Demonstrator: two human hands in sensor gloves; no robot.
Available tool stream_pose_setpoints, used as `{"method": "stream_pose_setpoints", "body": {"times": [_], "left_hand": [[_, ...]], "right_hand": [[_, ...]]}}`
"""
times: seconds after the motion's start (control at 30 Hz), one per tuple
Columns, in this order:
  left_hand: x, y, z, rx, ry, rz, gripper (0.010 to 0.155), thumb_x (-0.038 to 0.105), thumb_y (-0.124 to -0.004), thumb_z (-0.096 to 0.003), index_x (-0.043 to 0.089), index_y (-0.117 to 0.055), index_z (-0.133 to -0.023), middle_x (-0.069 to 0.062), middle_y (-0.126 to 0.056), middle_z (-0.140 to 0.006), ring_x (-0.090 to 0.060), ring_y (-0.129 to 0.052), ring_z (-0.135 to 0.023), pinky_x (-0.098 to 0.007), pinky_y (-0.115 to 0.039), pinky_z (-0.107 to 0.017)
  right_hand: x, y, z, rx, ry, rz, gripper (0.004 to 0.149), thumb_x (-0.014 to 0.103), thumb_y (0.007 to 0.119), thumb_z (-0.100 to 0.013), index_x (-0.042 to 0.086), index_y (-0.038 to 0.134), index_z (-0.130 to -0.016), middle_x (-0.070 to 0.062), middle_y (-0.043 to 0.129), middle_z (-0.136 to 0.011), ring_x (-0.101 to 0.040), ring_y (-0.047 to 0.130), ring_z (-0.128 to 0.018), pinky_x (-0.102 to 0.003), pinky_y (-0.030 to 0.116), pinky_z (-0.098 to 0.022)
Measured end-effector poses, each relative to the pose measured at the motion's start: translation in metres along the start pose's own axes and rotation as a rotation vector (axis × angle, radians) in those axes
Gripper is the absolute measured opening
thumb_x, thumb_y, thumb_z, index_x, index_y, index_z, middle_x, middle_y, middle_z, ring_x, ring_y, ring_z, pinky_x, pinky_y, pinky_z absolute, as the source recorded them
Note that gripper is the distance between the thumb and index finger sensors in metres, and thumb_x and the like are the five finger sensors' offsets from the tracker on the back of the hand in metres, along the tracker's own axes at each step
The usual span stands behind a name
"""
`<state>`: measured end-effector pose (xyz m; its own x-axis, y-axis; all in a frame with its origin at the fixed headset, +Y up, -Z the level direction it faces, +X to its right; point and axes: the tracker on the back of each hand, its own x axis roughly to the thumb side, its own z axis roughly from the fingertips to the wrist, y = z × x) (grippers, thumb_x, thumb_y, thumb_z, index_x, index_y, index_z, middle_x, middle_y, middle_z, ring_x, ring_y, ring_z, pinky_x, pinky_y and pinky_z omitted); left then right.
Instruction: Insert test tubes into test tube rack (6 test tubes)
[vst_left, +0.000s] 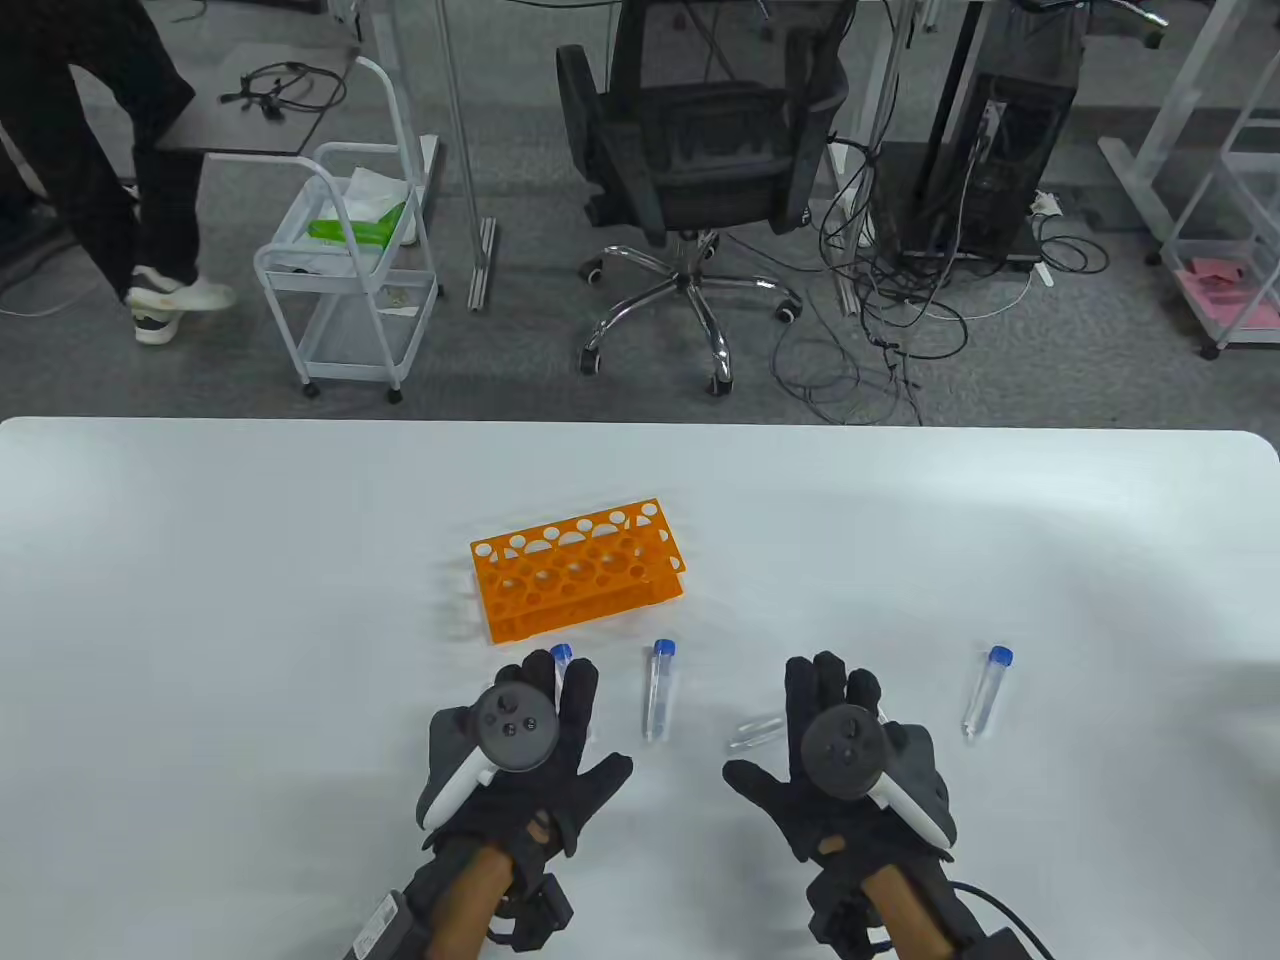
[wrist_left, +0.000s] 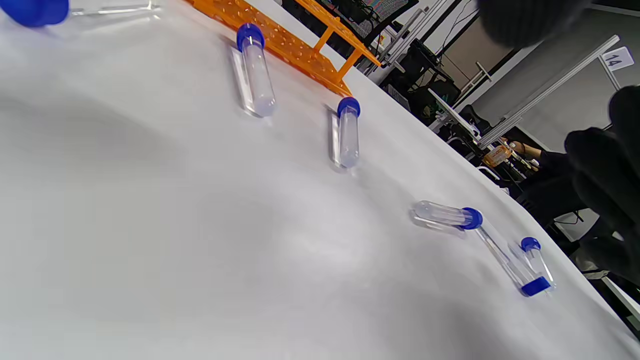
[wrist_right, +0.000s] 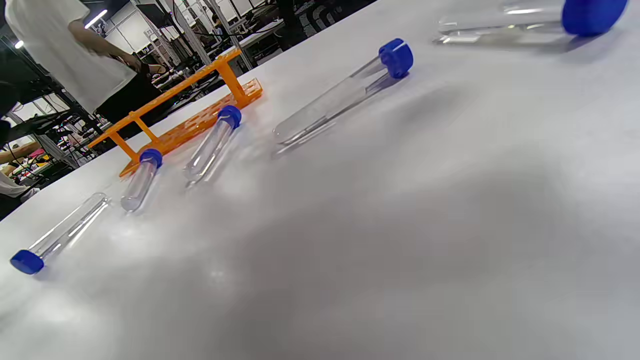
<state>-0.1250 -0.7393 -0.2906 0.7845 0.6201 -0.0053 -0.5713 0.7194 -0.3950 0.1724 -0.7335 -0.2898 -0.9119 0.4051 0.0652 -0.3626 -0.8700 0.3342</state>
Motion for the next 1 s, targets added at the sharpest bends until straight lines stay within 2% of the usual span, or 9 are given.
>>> {"method": "stream_pose_setpoints", "body": {"times": [0.4,0.53,0.6,0.73,0.9,1.0], "left_hand": [[-0.001,0.002,0.001,-0.002,0.005,0.012,0.082,0.064,-0.063,-0.0428,0.051,0.003,-0.091,0.004,0.023,-0.101,-0.023,0.021,-0.094,-0.058,0.009,-0.064],[-0.005,0.015,0.001,0.026,0.012,0.04,0.081,0.064,-0.063,-0.0428,0.051,0.001,-0.092,0.004,0.022,-0.102,-0.023,0.019,-0.095,-0.057,0.009,-0.064],[-0.008,0.025,0.004,0.064,0.045,0.048,0.08,0.062,-0.065,-0.0425,0.049,-0.006,-0.095,0.005,0.019,-0.103,-0.022,0.017,-0.097,-0.056,0.008,-0.065],[-0.009,0.04,0.004,0.069,0.049,0.046,0.079,0.062,-0.065,-0.0433,0.046,-0.01,-0.098,0.003,0.014,-0.106,-0.025,0.011,-0.099,-0.055,-0.002,-0.071],[-0.011,0.057,-0.012,0.099,0.101,0.052,0.078,0.061,-0.065,-0.0434,0.044,-0.013,-0.099,0.001,0.01,-0.108,-0.026,0.005,-0.102,-0.054,-0.009,-0.074],[-0.014,0.07,-0.028,0.115,0.179,0.032,0.076,0.061,-0.066,-0.0434,0.042,-0.021,-0.102,0.0,0.004,-0.111,-0.027,-0.001,-0.103,-0.054,-0.013,-0.074]], "right_hand": [[-0.001,-0.001,0.0,-0.006,0.001,-0.003,0.098,0.084,0.046,-0.035,0.037,-0.023,-0.087,-0.007,-0.021,-0.105,-0.044,-0.017,-0.095,-0.077,0.014,-0.062],[-0.001,-0.001,0.0,-0.01,0.002,-0.009,0.098,0.084,0.046,-0.035,0.037,-0.022,-0.087,-0.007,-0.021,-0.105,-0.044,-0.017,-0.095,-0.077,0.014,-0.062],[-0.002,-0.002,0.0,-0.011,0.002,-0.013,0.098,0.084,0.046,-0.035,0.037,-0.022,-0.087,-0.007,-0.021,-0.105,-0.044,-0.017,-0.095,-0.077,0.014,-0.062],[-0.002,-0.003,-0.001,-0.01,0.0,-0.014,0.098,0.084,0.046,-0.035,0.037,-0.022,-0.087,-0.007,-0.021,-0.105,-0.044,-0.017,-0.096,-0.077,0.014,-0.062],[-0.003,-0.004,0.0,-0.012,-0.002,-0.019,0.098,0.084,0.046,-0.035,0.037,-0.022,-0.087,-0.007,-0.02,-0.105,-0.044,-0.016,-0.096,-0.077,0.015,-0.062],[-0.004,-0.003,0.001,-0.013,-0.009,-0.027,0.098,0.084,0.047,-0.035,0.037,-0.022,-0.087,-0.008,-0.019,-0.106,-0.045,-0.016,-0.096,-0.077,0.015,-0.061]]}}
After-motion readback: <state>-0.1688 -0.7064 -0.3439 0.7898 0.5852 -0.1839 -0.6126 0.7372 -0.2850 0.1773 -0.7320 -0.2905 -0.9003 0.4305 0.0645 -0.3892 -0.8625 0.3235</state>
